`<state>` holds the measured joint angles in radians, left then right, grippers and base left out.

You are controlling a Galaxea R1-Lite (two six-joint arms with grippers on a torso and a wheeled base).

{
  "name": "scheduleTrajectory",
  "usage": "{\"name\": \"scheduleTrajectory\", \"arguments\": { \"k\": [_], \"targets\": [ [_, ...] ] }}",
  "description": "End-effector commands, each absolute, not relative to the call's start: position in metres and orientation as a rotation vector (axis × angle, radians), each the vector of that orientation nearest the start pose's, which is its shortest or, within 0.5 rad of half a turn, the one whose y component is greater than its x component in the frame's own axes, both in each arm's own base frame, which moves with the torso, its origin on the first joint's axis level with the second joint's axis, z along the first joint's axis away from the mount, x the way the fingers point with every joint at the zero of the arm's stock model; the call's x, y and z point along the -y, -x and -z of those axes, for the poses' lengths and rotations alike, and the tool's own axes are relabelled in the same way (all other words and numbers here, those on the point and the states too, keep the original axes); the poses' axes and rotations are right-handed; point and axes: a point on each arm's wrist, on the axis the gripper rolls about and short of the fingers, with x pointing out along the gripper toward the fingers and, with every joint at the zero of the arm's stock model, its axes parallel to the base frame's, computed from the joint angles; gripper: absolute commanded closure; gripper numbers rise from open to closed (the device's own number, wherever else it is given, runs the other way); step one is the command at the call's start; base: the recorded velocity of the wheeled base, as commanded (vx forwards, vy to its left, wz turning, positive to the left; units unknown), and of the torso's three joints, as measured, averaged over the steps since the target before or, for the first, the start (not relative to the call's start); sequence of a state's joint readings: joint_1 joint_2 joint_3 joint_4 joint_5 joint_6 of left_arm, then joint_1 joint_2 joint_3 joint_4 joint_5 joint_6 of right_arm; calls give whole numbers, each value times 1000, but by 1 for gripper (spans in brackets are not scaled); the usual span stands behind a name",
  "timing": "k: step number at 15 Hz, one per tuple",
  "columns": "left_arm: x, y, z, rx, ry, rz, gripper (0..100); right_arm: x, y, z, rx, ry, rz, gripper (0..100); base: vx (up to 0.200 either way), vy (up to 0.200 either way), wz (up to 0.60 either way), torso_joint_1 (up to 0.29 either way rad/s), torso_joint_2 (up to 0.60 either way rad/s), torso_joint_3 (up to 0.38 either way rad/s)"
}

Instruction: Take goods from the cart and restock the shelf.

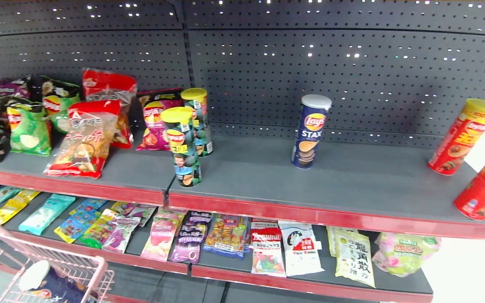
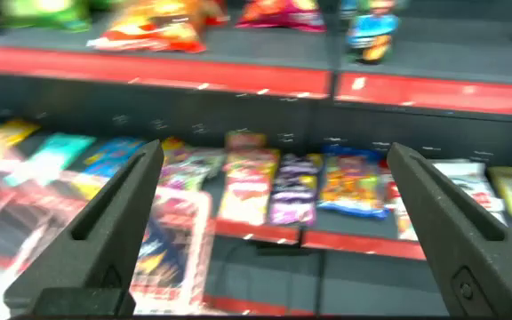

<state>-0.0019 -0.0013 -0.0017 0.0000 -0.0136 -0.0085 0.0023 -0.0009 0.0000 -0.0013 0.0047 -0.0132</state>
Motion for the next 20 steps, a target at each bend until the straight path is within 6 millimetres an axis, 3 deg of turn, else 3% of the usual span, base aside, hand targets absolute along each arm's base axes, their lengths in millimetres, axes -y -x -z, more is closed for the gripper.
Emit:
{"name": "scheduleTrajectory", "arguments": {
  "k": [1,16,20],
  "targets": [
    [0,23,-76,1,8,15,0,0,23,-76,3,14,-9,0,0,0,600,-2,7,-2],
    [0,23,-76,1,8,15,0,0,23,-76,3,12,-11,0,0,0,600,3,3,3],
    [0,23,-76,1,9,15,0,0,23,-76,2,11,-11,0,0,0,0,0,0,0]
  ]
}}
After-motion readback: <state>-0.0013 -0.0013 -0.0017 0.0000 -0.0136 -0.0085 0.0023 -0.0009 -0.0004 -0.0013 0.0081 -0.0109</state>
